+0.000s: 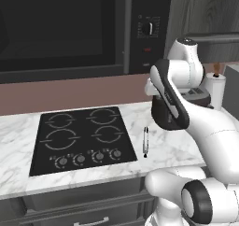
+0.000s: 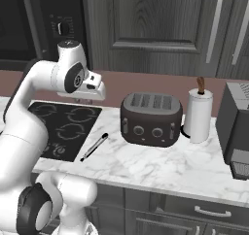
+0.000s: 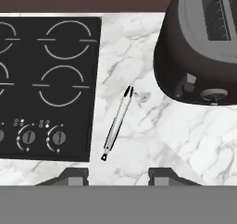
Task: Pick up the tongs from the counter and place them near the plate next to the oven.
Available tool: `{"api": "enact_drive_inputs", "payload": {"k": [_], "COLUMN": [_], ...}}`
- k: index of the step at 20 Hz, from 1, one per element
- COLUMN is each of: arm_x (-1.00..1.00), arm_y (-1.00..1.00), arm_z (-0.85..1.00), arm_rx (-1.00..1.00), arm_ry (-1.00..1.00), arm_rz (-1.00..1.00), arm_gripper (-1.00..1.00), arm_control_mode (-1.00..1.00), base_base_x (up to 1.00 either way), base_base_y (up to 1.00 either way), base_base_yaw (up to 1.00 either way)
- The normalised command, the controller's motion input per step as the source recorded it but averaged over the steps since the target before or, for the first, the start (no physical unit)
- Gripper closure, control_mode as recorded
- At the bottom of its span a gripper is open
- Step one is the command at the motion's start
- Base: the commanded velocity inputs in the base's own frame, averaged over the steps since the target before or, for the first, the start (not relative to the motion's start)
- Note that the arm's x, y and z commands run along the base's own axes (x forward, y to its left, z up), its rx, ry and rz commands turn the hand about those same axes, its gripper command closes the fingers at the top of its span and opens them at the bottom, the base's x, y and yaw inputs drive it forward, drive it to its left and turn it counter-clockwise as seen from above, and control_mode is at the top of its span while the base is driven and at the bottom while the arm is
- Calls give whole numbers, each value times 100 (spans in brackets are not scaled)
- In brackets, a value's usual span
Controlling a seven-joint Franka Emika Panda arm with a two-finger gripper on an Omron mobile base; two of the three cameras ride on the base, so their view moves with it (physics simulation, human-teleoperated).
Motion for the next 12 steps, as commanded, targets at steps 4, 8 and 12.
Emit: {"api": "enact_drive_inputs", "payload": {"k": [4,8,12], "arm_x": [-8,-24,-27], "arm_y": [0,0,0], "arm_z": [-6,-40,-62], "arm_rx": [0,0,3], "arm_ry": [0,15,16], "arm_rz": [0,0,0], "arm_gripper": [-100,-100,-100], "arm_control_mode": [-100,-100,-100], "base_base_x": [0,0,0], "base_base_y": [0,0,0], "base_base_yaw": [0,0,0]}}
